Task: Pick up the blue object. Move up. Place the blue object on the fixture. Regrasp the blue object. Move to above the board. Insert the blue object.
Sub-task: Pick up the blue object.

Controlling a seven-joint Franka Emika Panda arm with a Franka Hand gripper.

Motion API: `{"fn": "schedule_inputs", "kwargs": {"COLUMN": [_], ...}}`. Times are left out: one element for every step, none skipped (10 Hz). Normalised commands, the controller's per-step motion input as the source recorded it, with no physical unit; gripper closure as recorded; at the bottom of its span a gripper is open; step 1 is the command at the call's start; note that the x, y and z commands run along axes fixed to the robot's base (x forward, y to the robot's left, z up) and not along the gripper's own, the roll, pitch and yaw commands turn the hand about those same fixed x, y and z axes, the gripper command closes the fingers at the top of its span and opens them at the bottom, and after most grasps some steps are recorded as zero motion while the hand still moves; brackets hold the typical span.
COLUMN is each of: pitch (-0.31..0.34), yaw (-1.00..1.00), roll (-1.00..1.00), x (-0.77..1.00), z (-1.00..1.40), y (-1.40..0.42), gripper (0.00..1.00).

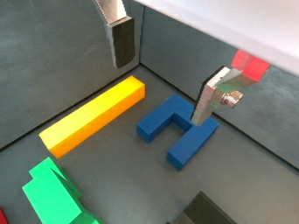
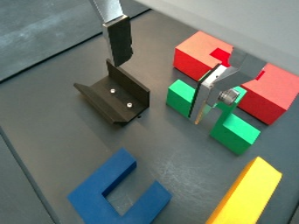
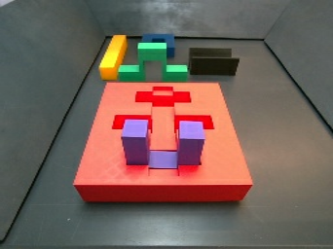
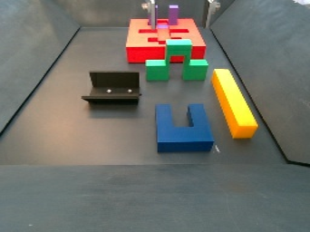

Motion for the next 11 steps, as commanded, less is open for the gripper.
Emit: {"fn": "schedule_inputs", "kwargs": {"pitch": [0.0,0.0,0.0,0.0,-0.004,-0.026,-0.047,-0.064,-0.036,-0.08,-0.076], "yaw": [0.0,0.0,0.0,0.0,0.0,0.0,0.0,0.0,0.0,0.0,-0.02], "roll": [0.09,0.12,0.12,0.14,0.15,0.12,0.1,0.11,0.06,0.01,0.03], "x": [0.46,0.57,0.57,0.52,0.47,0.42,0.37,0.28,0.0,-0.03,-0.14], "z": [-0.76,-0.96,-0.96,-0.93,-0.92,-0.92,-0.91,-0.87,-0.51,-0.42,-0.38], "y": [0.28,0.29,0.27,0.21,0.19,0.29,0.31,0.26,0.03,0.0,0.0], "gripper": [0.0,0.0,0.0,0.0,0.0,0.0,0.0,0.0,0.0,0.0,0.0]}}
